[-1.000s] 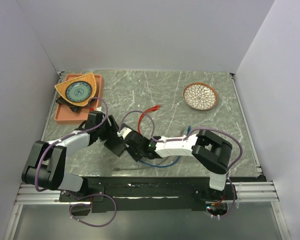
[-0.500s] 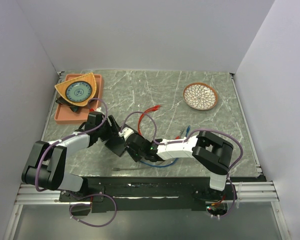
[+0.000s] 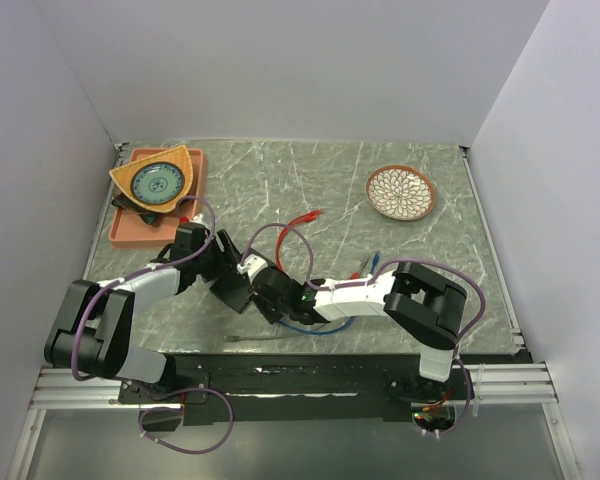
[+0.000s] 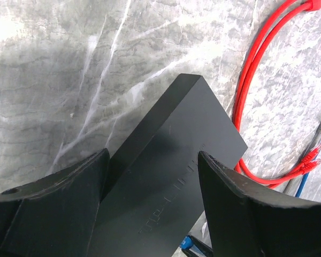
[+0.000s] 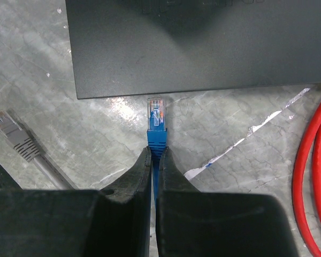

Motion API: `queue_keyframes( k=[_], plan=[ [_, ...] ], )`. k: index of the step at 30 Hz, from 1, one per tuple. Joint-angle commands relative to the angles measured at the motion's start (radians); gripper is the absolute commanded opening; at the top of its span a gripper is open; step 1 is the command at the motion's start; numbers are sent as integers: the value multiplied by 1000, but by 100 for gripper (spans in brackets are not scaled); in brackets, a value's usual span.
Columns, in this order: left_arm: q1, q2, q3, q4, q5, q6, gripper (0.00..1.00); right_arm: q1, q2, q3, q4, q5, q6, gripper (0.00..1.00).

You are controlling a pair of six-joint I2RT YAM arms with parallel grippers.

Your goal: Insert the plug into the switch port

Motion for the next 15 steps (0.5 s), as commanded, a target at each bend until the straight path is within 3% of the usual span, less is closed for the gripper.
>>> queue_keyframes(
  k=[1,15],
  plan=[
    [-5,36,-16,-38,26,-18,74,11,25,41,6,10,-11,0],
    [-3,48,-26,-24,38,-23,74,14,10,57,9,7,-15,0]
  ],
)
